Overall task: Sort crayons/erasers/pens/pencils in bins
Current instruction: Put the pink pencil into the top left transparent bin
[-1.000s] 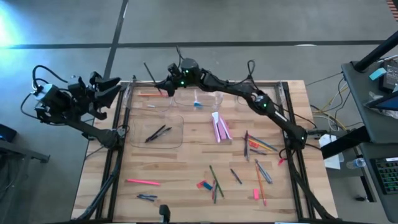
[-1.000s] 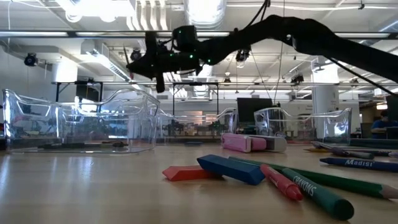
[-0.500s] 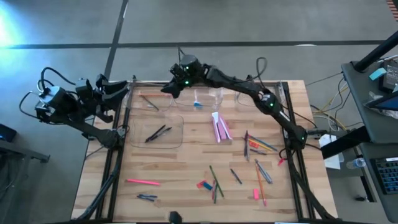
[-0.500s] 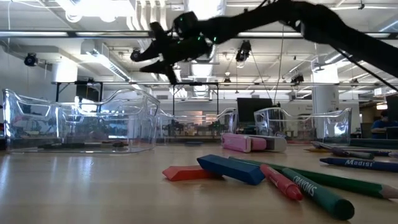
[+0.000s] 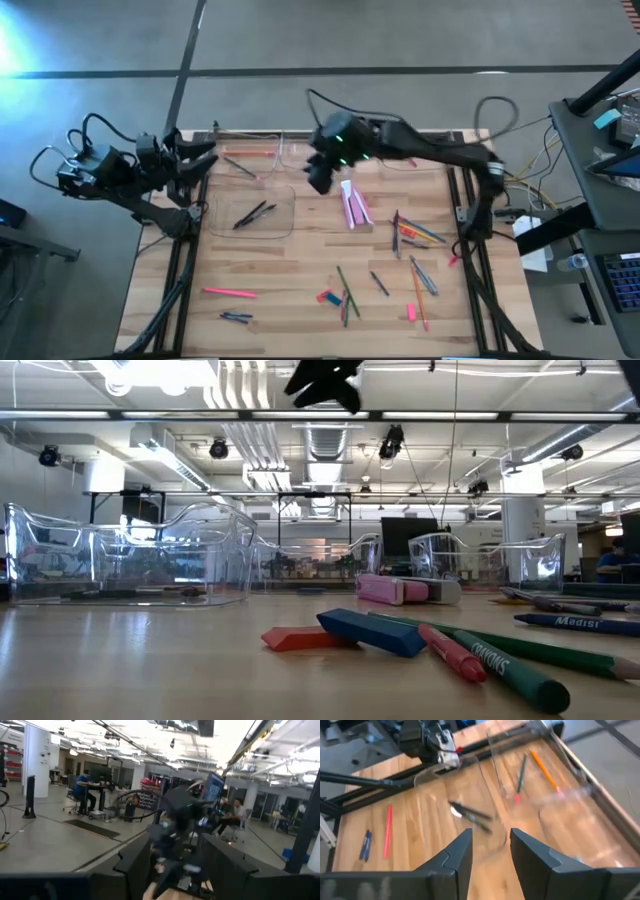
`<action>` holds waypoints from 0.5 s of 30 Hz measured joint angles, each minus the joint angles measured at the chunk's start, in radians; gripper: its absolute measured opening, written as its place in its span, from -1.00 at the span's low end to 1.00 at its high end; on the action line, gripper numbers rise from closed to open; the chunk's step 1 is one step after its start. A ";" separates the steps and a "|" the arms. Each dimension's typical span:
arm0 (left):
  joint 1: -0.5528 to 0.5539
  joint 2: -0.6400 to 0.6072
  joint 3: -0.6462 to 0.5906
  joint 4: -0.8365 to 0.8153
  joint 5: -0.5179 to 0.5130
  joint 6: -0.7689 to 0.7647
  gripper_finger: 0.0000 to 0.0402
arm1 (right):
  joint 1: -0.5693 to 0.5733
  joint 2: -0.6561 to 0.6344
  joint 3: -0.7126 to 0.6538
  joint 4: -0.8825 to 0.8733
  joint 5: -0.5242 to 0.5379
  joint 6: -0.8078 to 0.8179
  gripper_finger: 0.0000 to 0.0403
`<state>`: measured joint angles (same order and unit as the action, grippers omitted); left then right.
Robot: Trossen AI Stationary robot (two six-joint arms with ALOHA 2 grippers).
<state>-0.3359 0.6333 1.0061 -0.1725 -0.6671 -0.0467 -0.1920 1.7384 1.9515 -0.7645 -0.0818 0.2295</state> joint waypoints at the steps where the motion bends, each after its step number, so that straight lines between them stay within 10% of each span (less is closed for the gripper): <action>1: 0.000 0.003 0.000 -0.001 0.003 0.000 -0.19 | 0.019 -0.042 -0.051 0.001 0.030 0.028 -0.40; 15: 0.000 0.065 -0.003 -0.004 0.034 0.001 -0.19 | 0.313 -0.519 -0.693 0.001 0.217 0.454 -0.40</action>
<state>-0.3363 0.6980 1.0035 -0.1767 -0.6332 -0.0460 0.1208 1.2195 1.2581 -0.7631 0.1354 0.6832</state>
